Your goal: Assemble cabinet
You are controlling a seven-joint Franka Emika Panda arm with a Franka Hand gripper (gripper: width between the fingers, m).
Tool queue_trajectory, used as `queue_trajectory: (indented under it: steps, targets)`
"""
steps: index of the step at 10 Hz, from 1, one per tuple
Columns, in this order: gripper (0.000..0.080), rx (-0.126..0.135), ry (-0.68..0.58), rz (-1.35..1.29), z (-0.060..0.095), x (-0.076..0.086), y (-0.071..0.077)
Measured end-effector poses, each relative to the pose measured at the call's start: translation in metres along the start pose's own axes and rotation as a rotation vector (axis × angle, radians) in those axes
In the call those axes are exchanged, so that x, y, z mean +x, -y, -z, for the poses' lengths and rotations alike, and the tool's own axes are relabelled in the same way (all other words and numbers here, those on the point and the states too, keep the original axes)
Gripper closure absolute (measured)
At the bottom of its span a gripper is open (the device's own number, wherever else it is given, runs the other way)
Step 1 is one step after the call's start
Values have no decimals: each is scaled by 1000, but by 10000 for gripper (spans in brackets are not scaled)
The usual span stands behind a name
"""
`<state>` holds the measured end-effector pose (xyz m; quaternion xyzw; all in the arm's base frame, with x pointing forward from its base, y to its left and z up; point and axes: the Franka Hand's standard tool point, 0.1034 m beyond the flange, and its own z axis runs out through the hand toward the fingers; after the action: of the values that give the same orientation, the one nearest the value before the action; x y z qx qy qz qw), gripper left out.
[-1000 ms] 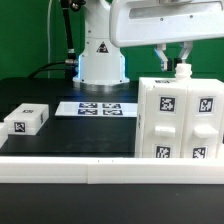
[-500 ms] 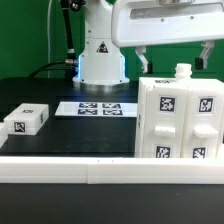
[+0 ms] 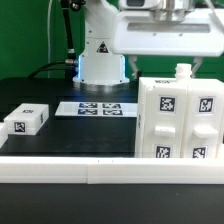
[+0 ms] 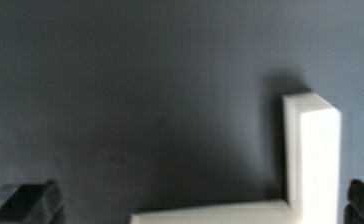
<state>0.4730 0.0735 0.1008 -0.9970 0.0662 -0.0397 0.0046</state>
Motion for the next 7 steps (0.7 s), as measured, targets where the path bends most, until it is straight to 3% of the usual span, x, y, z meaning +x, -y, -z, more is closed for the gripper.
queue_trajectory:
  steps: [6, 7]
  targets:
    - [2, -1, 2, 20, 0, 0, 0]
    - [2, 4, -8, 90, -4, -2, -17]
